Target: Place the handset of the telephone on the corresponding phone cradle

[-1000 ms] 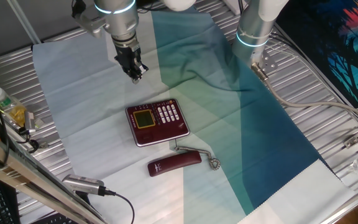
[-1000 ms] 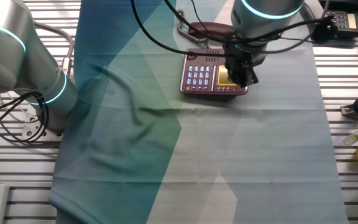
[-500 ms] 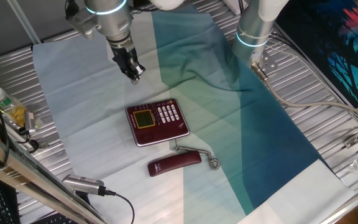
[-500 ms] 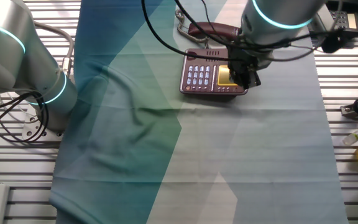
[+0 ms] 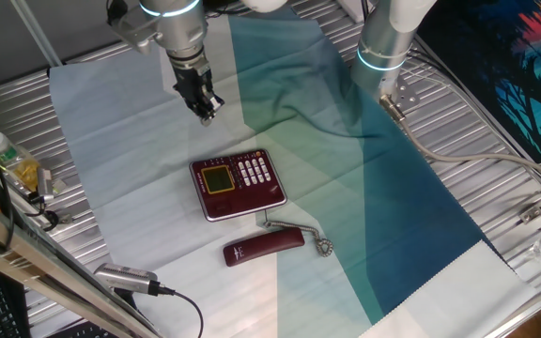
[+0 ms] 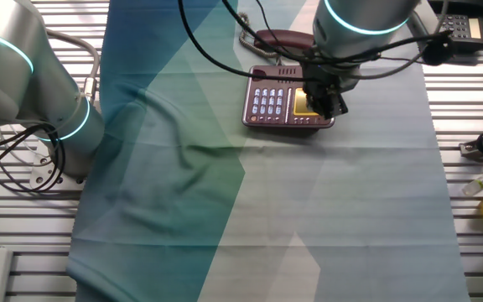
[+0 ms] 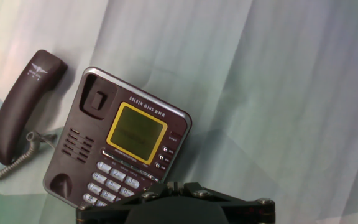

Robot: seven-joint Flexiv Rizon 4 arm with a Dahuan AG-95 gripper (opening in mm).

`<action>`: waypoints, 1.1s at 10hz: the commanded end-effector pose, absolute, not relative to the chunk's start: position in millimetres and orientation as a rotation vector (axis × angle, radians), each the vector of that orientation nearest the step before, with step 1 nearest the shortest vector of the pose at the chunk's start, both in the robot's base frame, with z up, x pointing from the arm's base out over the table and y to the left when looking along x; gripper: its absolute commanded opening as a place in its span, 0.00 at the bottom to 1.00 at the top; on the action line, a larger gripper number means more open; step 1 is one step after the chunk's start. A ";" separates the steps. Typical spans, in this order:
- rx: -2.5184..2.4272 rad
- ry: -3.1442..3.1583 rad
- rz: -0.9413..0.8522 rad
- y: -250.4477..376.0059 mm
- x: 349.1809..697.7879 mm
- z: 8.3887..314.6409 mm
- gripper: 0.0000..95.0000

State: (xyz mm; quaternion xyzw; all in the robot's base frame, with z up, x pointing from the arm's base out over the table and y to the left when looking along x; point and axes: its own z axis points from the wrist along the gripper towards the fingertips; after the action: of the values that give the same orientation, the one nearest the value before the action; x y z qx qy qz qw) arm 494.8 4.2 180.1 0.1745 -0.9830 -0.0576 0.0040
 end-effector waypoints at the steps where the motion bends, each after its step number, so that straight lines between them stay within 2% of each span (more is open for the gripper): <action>1: 0.535 -3.085 -0.183 3.9 495.2 180.5 0.00; 11: 0.520 -3.100 -0.176 3.9 495.2 180.5 0.00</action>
State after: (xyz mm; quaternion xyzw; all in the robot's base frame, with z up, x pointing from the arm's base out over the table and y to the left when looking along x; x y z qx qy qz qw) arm 495.4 3.9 180.6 0.1667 -0.9844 -0.0562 -0.0028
